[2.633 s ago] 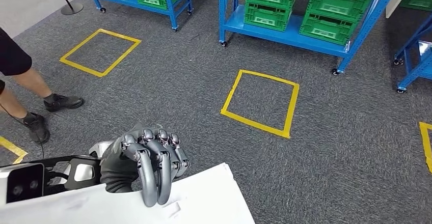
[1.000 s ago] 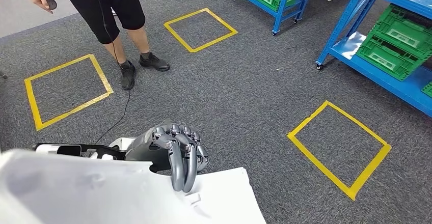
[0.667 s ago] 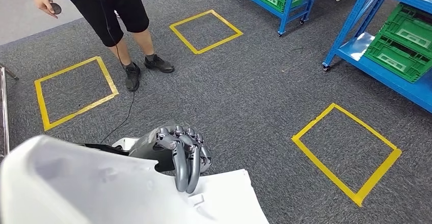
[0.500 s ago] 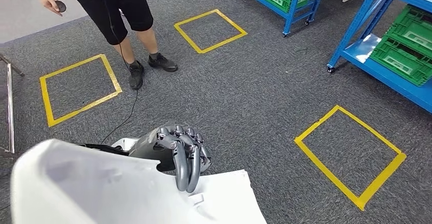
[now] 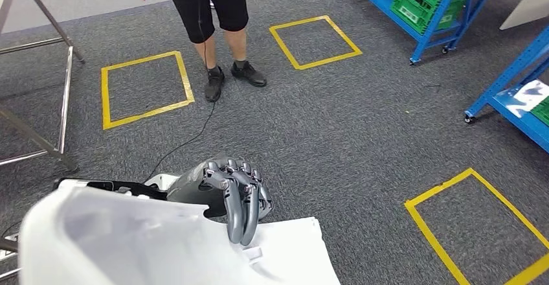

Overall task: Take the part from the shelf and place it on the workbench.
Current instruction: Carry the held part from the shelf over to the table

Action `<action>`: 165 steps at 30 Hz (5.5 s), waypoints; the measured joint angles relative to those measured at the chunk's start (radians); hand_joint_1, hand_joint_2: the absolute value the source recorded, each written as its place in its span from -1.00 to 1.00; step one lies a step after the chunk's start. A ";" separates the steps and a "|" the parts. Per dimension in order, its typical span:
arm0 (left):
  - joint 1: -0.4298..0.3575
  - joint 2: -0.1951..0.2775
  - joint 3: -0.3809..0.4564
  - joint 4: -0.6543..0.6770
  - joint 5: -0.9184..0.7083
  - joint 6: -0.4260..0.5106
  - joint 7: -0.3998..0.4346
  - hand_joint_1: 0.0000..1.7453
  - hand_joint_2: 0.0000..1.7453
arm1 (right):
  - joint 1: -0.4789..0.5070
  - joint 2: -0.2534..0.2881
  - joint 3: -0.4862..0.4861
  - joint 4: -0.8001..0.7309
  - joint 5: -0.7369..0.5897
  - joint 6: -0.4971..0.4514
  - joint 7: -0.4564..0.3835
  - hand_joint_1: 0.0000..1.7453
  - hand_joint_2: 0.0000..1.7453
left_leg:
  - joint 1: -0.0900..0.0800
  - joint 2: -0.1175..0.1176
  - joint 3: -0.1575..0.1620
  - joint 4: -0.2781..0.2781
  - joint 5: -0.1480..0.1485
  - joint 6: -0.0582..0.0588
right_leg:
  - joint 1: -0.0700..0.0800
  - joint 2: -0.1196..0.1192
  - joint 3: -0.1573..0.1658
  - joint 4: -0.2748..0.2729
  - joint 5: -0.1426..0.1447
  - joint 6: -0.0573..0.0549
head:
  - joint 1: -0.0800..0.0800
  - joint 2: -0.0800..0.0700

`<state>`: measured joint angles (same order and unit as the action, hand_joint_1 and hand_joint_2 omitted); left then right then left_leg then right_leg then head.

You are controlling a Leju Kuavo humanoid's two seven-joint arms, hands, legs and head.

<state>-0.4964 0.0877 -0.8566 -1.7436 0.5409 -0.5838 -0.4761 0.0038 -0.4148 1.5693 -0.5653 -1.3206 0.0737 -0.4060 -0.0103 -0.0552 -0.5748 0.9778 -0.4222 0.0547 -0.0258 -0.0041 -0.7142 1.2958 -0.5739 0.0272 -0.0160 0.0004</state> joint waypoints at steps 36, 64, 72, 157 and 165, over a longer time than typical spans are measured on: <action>0.012 0.005 0.006 0.010 -0.013 -0.006 -0.002 0.96 1.00 | -0.004 0.013 0.001 0.000 0.005 0.014 0.005 -1.00 -1.00 | 0.009 -0.075 -0.019 0.027 -0.005 -0.033 | -0.013 0.050 0.122 -0.270 0.117 0.025 | 0.008 0.000; 0.026 0.013 0.014 0.013 -0.017 -0.015 -0.003 0.96 1.00 | 0.002 0.012 0.001 -0.001 -0.022 -0.017 0.041 -1.00 -1.00 | 0.003 -0.007 -0.006 0.010 0.000 -0.009 | -0.008 0.018 0.058 -0.157 0.080 0.023 | 0.007 0.000; 0.024 0.014 0.015 0.013 -0.016 -0.016 -0.002 0.96 1.00 | -0.002 0.010 0.002 -0.011 -0.016 -0.017 0.039 -1.00 -1.00 | 0.009 -0.007 -0.055 0.105 -0.055 -0.044 | -0.007 0.008 0.127 -0.273 0.120 -0.018 | 0.008 0.000; 0.071 0.038 0.024 0.018 -0.057 0.018 0.075 0.96 1.00 | 0.021 -0.071 0.003 -0.139 0.018 -0.030 0.073 -1.00 -1.00 | 0.008 -0.004 0.002 -0.007 0.013 0.003 | 0.002 0.002 0.007 -0.013 0.014 0.016 | 0.023 0.000; 0.078 0.041 0.029 0.012 -0.066 0.015 0.071 0.96 1.00 | 0.013 -0.059 0.003 -0.116 0.015 -0.021 0.073 -1.00 -1.00 | 0.023 -0.072 -0.022 0.033 -0.014 -0.046 | -0.016 0.033 0.128 -0.284 0.133 0.012 | 0.030 0.000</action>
<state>-0.4184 0.1288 -0.8274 -1.7319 0.4744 -0.5689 -0.4047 0.0164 -0.4738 1.5723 -0.6817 -1.3058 0.0527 -0.3326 0.0124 -0.1270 -0.5963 1.0110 -0.4366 0.0091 -0.0421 0.0291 -0.5861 1.0120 -0.4404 0.0389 0.0136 0.0001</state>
